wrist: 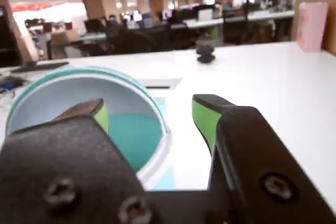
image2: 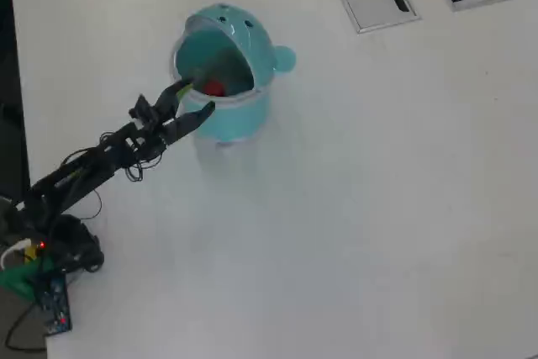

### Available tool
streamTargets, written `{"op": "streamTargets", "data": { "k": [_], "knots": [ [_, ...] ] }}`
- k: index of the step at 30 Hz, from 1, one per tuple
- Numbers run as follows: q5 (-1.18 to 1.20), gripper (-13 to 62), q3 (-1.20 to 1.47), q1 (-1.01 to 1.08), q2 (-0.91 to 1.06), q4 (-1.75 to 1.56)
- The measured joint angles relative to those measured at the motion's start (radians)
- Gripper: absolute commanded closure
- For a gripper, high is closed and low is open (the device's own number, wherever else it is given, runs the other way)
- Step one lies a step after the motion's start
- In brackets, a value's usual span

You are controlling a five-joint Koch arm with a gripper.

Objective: Grasp RGB lego blocks and put them in the bin one by one.

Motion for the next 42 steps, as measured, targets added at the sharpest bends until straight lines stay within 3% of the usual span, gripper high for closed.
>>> {"op": "streamTargets", "data": {
  "k": [22, 28, 33, 42],
  "knots": [
    [0.003, 19.8, 0.282, 0.092, 0.314, 0.0],
    [0.101, 16.4, 0.311, 0.138, 0.364, 0.0],
    [0.382, 14.8, 0.422, 0.167, 0.41, 0.002],
    [0.446, 14.7, 0.502, 0.232, 0.423, 0.0]
  ]
}}
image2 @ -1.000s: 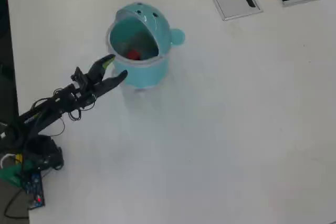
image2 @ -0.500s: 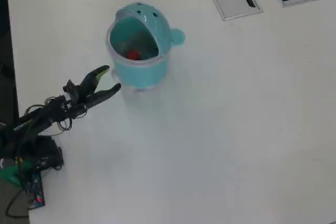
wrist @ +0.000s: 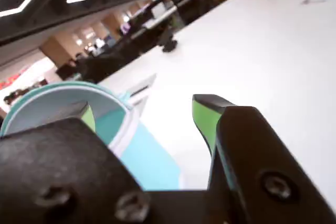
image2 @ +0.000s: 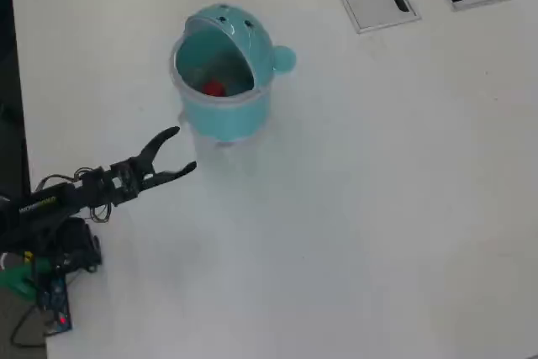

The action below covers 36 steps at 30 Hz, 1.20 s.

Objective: Grasp RGB lego blocks and put them in the bin one by one.

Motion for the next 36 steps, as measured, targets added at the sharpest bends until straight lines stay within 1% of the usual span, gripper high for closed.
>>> {"op": "streamTargets", "data": {
  "k": [8, 13, 19, 24, 31, 36],
  "knots": [
    [0.143, 15.8, 0.0, 0.064, 0.0, 0.0],
    [0.273, 16.2, 0.008, 0.115, 0.0, -0.002],
    [0.33, 16.3, 0.06, 0.132, 0.0, -0.002],
    [0.457, 16.3, 0.129, 0.158, 0.0, -0.002],
    [0.515, 16.4, 0.235, 0.183, 0.0, -0.002],
    [0.603, 16.4, 0.291, 0.183, 0.0, -0.006]
  ]
}}
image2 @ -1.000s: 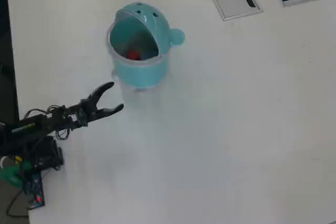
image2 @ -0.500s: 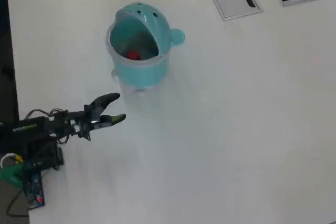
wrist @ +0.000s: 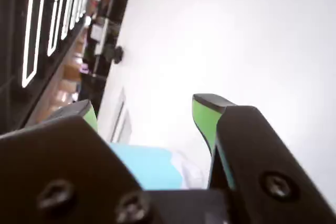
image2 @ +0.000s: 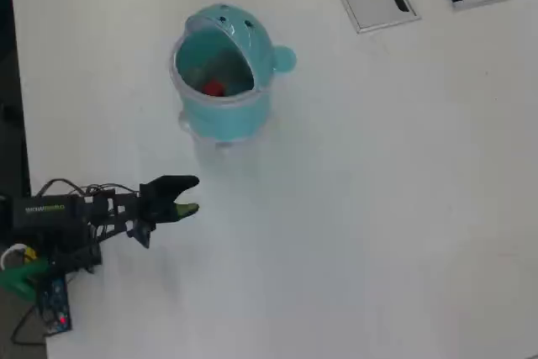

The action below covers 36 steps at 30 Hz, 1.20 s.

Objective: Grasp RGB lego blocks and put them in the bin one by one.

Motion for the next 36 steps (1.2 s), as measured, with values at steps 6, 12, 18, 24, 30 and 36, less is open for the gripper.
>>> {"op": "streamTargets", "data": {
  "k": [6, 12, 18, 24, 30, 36],
  "knots": [
    [0.081, 16.4, 0.078, 0.018, 0.0, -0.038],
    [0.149, 16.4, 0.196, 0.029, 0.0, -0.064],
    [0.166, 16.5, 0.37, 0.028, 0.0, -0.186],
    [0.166, 16.5, 0.469, 0.028, 0.0, -0.284],
    [0.167, 16.7, 0.535, 0.018, 0.0, -0.31],
    [0.169, 17.1, 0.598, 0.014, 0.0, -0.44]
  ]
}}
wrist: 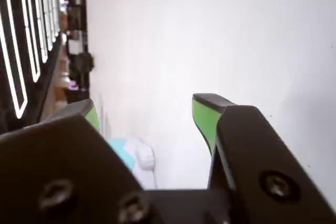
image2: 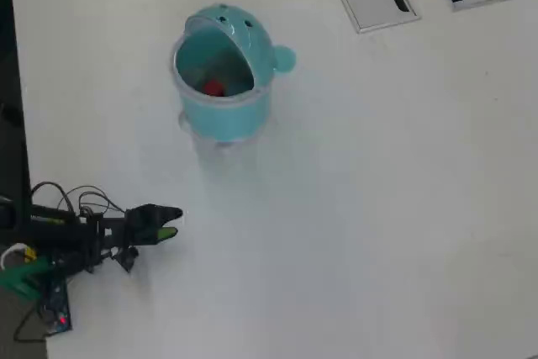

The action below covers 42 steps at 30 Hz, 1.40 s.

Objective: Grasp RGB lego blocks and put them in the bin one by one.

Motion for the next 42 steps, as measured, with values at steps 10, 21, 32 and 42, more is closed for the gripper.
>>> {"op": "streamTargets", "data": {
  "k": [10, 21, 32, 42],
  "knots": [
    [0.015, 17.1, 0.009, -0.002, 0.0, -0.032],
    [0.052, 16.9, 0.009, -0.002, 0.0, 0.011],
    [0.078, 15.7, 0.009, 0.012, 0.0, 0.204],
    [0.132, 14.7, 0.009, 0.015, 0.0, 0.288]
  ]
}}
